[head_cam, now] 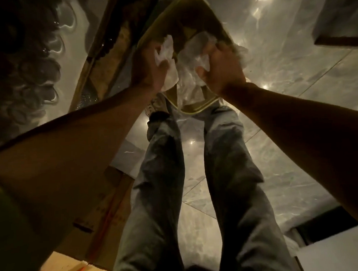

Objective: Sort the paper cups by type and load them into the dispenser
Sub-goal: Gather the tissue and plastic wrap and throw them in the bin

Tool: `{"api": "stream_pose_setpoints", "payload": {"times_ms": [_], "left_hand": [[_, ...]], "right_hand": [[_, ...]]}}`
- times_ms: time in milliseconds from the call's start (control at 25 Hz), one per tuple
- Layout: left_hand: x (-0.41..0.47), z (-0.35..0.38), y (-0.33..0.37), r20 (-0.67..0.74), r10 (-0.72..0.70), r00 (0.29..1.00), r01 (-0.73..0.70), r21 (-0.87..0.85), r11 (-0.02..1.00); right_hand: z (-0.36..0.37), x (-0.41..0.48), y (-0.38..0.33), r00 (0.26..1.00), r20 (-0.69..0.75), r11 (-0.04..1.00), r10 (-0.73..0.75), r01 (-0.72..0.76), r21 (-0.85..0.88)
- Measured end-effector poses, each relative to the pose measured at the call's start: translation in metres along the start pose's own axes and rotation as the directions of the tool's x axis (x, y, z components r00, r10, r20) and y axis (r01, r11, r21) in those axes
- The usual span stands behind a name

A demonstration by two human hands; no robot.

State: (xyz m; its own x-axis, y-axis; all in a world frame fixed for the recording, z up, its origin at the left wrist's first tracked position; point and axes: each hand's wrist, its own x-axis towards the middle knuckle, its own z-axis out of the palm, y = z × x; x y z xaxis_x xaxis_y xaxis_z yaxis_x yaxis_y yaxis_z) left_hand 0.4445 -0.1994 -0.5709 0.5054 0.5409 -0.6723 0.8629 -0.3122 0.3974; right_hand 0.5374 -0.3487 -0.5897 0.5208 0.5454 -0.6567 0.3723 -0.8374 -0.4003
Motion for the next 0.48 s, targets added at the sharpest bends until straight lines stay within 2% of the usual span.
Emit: {"api": "stream_pose_setpoints", "payload": {"times_ms": [160, 360, 480], "left_hand": [[0.029, 0.031, -0.018, -0.030, 0.083, 0.996, -0.080, 0.089, 0.993], [0.049, 0.041, -0.024, -0.095, 0.015, 0.995, 0.002, 0.178, 0.984], [0.053, 0.041, -0.025, -0.091, -0.004, 0.996, 0.018, 0.144, 0.989]], "right_hand": [[0.021, 0.023, 0.008, 0.998, 0.025, 0.999, 0.049, -0.049, -0.006], [0.040, 0.036, 0.016, 0.997, 0.022, 0.997, 0.070, -0.071, 0.004], [0.055, 0.043, 0.014, 0.998, 0.029, 0.997, 0.057, -0.059, 0.055]]}}
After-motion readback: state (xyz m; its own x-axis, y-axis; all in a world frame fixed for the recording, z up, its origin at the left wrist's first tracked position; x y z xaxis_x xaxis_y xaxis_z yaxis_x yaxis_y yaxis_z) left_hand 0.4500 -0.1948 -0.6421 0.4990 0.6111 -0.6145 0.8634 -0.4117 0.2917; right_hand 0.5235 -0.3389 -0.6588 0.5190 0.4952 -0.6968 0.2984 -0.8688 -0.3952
